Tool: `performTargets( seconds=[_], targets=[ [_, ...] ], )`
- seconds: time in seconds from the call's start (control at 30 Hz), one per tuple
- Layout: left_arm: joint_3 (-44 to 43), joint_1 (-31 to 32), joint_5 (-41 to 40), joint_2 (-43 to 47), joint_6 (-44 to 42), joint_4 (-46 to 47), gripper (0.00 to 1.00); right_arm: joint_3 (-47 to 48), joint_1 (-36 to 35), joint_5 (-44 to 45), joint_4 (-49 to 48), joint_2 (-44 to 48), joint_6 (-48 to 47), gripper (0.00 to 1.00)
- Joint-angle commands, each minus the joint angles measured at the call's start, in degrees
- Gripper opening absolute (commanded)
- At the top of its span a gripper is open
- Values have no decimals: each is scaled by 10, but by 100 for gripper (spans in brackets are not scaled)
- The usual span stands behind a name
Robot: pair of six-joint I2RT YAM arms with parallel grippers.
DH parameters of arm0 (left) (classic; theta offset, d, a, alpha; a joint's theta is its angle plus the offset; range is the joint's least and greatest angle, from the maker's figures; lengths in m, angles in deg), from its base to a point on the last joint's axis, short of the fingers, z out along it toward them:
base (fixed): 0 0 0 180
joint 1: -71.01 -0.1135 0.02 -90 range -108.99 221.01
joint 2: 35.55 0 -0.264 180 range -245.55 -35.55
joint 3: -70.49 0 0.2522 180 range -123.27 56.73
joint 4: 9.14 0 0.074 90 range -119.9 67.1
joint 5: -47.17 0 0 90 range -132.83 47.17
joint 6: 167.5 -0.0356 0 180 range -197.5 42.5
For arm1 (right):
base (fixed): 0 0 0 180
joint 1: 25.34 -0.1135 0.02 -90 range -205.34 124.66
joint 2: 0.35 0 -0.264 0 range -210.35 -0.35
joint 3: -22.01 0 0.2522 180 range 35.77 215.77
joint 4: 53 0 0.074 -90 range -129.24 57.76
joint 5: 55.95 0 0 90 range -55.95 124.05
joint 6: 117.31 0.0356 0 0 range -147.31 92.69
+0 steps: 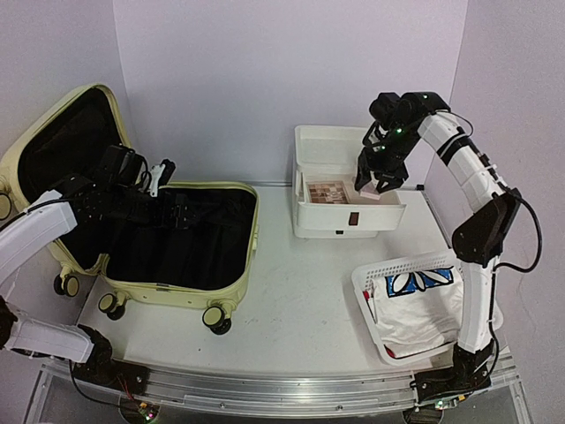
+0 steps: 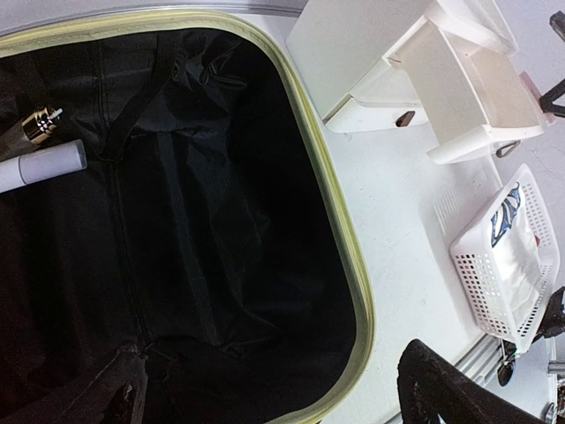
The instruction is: Open, take out, and arrange the luggage
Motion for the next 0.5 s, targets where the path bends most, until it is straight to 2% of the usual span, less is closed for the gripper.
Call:
performTargets(
  seconds=[0.0, 0.47],
  targets=[
    [-7, -5, 1, 1, -15, 31, 99, 42, 11, -15, 49, -27, -4, 33],
    [-4, -18, 1, 3, -31, 32, 100, 97, 18, 70, 38, -112, -32, 33]
  ],
)
